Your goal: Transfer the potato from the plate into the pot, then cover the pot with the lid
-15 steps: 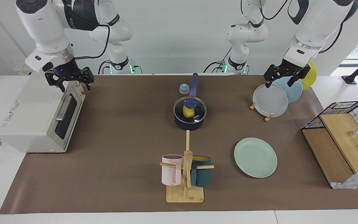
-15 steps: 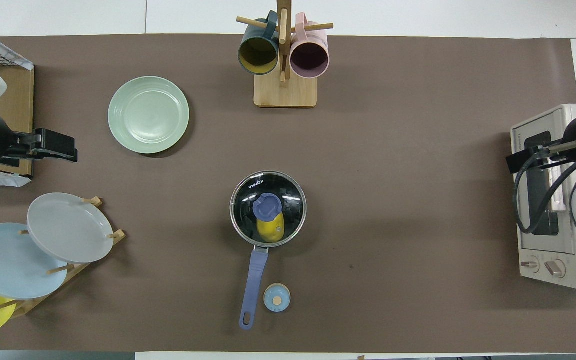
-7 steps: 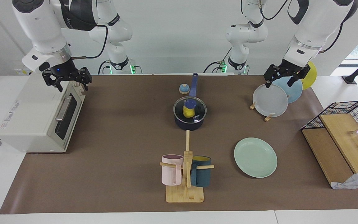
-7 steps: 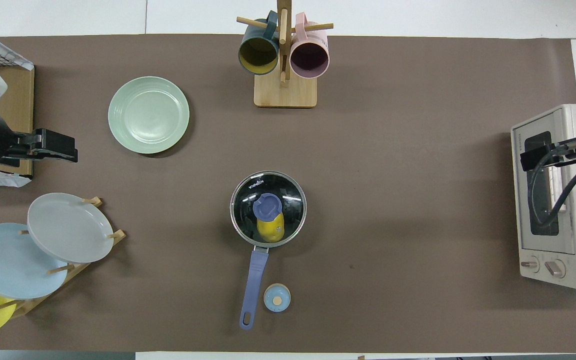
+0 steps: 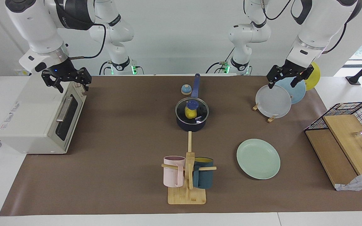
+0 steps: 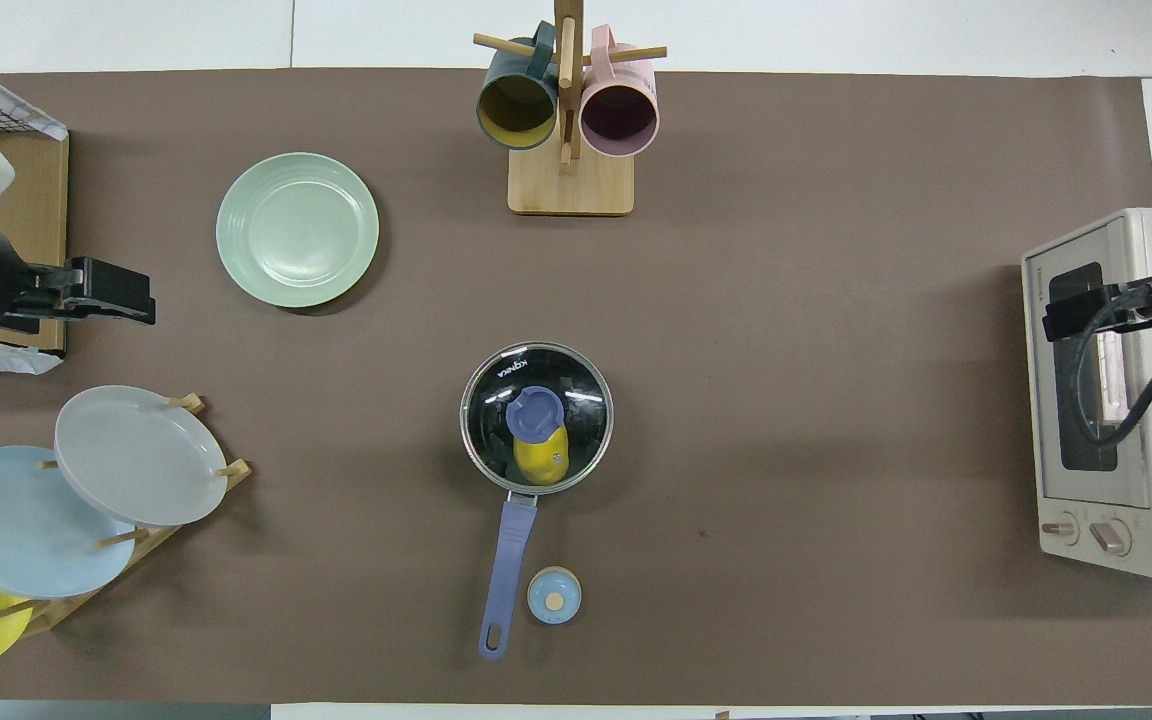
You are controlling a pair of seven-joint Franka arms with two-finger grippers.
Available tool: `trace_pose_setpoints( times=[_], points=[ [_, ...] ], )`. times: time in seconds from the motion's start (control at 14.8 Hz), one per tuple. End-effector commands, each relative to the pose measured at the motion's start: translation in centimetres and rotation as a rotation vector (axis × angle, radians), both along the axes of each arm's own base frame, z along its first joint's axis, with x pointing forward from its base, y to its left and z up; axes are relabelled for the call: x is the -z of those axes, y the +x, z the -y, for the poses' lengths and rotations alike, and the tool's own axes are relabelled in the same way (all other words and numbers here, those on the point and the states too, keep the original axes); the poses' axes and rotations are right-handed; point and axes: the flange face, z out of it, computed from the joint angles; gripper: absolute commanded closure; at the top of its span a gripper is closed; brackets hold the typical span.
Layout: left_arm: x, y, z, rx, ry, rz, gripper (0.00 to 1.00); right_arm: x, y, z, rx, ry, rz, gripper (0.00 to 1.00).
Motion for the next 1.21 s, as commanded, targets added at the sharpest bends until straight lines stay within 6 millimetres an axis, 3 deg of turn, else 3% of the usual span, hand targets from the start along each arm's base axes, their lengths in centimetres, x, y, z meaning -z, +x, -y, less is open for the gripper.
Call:
trace_pose_setpoints(
  times=[0.0, 1.15],
  points=[
    [-0.52, 0.08, -0.06, 0.009, 0.002, -0.008, 0.00, -0.52, -0.09, -0.44, 0.005, 0.010, 0.006, 0.00],
    [-0.48, 0.17, -0.05, 0.009, 0.001, -0.005, 0.00, -0.64, -0.31, -1.10, 0.024, 0.040, -0.007, 0.00]
  ],
)
